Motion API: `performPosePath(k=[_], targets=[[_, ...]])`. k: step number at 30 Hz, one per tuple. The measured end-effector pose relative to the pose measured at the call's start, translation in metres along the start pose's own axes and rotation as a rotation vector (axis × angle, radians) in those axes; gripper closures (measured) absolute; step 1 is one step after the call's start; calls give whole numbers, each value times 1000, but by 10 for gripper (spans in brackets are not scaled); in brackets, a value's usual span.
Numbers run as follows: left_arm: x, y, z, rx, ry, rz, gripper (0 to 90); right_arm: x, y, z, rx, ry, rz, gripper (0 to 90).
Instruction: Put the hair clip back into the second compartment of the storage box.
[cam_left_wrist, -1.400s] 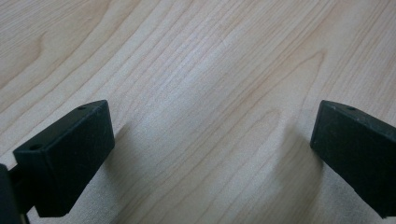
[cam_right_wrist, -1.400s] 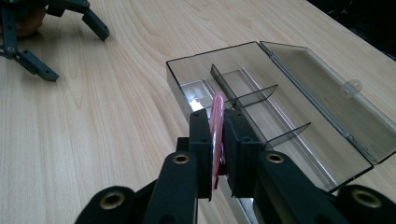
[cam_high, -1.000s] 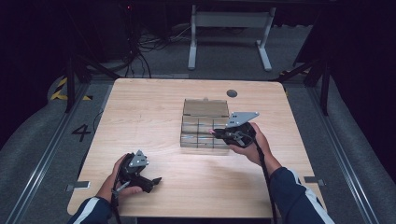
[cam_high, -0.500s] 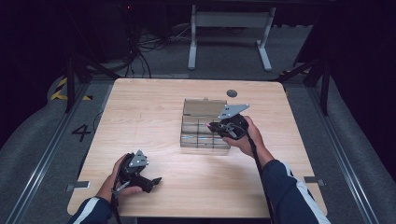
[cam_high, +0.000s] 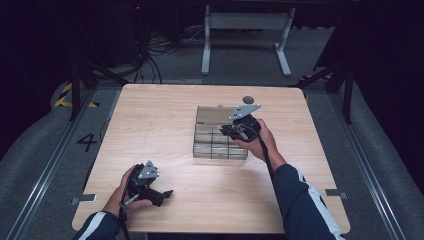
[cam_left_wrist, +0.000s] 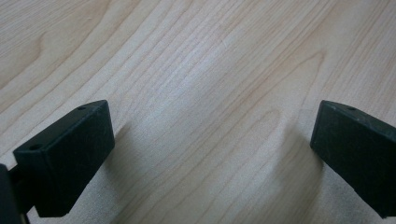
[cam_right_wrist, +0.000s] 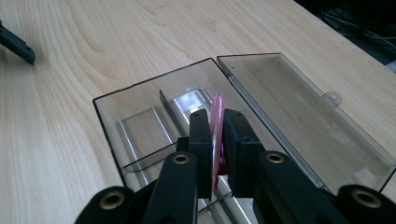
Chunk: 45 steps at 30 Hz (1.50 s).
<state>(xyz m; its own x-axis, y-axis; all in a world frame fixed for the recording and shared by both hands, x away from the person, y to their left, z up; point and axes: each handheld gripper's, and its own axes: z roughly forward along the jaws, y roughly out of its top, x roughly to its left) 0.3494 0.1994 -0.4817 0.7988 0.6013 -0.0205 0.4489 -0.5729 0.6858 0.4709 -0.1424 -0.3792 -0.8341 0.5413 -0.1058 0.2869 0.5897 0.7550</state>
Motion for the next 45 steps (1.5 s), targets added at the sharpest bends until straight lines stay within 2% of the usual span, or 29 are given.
performPosePath(k=[13,26,35,45], targets=[[0,0,0,-2,3,-1,2,-9,-3,23,45,-2,21,829],[-1,0,0,-4,11,-7,4,-15,-11,48,119,4,26,828],[-2,-1,0,-3,18,-12,4,-20,-17,57,156,4,27,827],[-3,-1,-1,-3,21,-21,4,-20,-18,62,172,8,27,832]])
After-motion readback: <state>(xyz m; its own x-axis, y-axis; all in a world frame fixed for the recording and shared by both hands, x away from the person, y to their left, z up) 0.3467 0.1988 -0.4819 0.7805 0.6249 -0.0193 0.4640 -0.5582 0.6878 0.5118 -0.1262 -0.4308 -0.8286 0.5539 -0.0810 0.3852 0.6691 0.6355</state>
